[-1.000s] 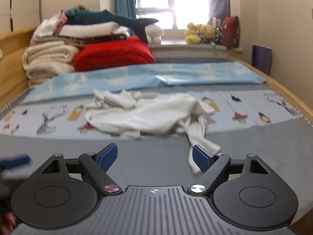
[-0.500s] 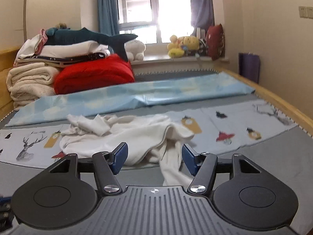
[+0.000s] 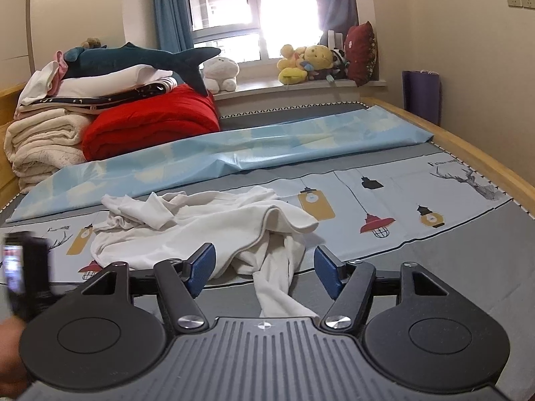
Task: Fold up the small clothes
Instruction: 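Grasp the white shirt's hem edge with the left gripper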
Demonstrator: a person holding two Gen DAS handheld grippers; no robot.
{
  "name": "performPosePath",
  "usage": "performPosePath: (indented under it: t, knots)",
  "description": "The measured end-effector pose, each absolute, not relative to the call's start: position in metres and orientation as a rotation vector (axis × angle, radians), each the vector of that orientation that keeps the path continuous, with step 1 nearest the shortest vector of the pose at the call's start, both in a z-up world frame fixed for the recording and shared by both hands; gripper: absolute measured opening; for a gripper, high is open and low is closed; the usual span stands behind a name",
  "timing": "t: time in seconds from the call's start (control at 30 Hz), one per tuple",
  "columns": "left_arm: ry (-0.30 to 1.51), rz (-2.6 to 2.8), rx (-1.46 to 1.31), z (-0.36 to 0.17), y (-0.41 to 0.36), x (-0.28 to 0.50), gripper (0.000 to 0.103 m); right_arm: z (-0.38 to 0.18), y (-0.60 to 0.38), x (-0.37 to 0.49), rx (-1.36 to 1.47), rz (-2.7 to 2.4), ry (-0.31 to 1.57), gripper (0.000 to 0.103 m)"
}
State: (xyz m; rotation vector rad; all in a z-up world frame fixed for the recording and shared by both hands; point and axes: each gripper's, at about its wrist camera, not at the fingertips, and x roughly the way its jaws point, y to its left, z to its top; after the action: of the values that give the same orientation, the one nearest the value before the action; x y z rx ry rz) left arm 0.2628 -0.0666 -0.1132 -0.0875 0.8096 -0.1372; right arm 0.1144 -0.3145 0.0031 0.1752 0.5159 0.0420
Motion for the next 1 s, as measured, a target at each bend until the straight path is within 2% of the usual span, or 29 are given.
performPosePath:
  t: [0.03,0.07,0.23,0.27,0.3,0.33,0.4,0.67,0.9,0.97,1.0]
  knots:
    - [0.819,-0.130,-0.095,-0.120,-0.069,0.271,0.031,0.004,-0.315,0.115,0.169,0.042,0.517,0.069]
    - [0.829,-0.117,-0.104,-0.126,-0.071,0.277,0.043,0.003,-0.316,0.116,0.163,0.040,0.520,0.070]
    - [0.844,-0.058,-0.109,-0.145,-0.083,0.302,0.044,0.000,-0.321,0.119,0.122,0.027,0.540,0.072]
    - [0.857,-0.025,-0.088,-0.148,-0.085,0.307,0.041,0.000,-0.321,0.120,0.113,0.025,0.543,0.072]
    - [0.867,0.001,-0.075,-0.151,-0.085,0.310,0.029,0.000,-0.321,0.121,0.102,0.023,0.546,0.072]
    - [0.861,0.006,-0.076,-0.152,-0.083,0.310,0.025,0.000,-0.321,0.121,0.094,0.021,0.548,0.072]
    - [0.859,-0.007,-0.087,-0.148,-0.079,0.309,0.007,0.000,-0.320,0.122,0.081,0.016,0.551,0.072]
    - [0.850,-0.103,0.029,-0.083,-0.051,0.266,0.004,0.003,-0.314,0.131,0.073,-0.017,0.556,0.072]
    - [0.861,-0.207,0.208,-0.042,0.022,0.169,0.004,-0.002,-0.317,0.125,0.121,-0.062,0.566,0.071]
    - [0.878,-0.196,0.228,-0.046,0.053,0.141,0.003,-0.009,-0.319,0.122,0.137,-0.078,0.594,0.064]
    - [0.899,-0.180,0.212,-0.050,0.070,0.131,0.003,-0.012,-0.319,0.121,0.145,-0.082,0.612,0.057]
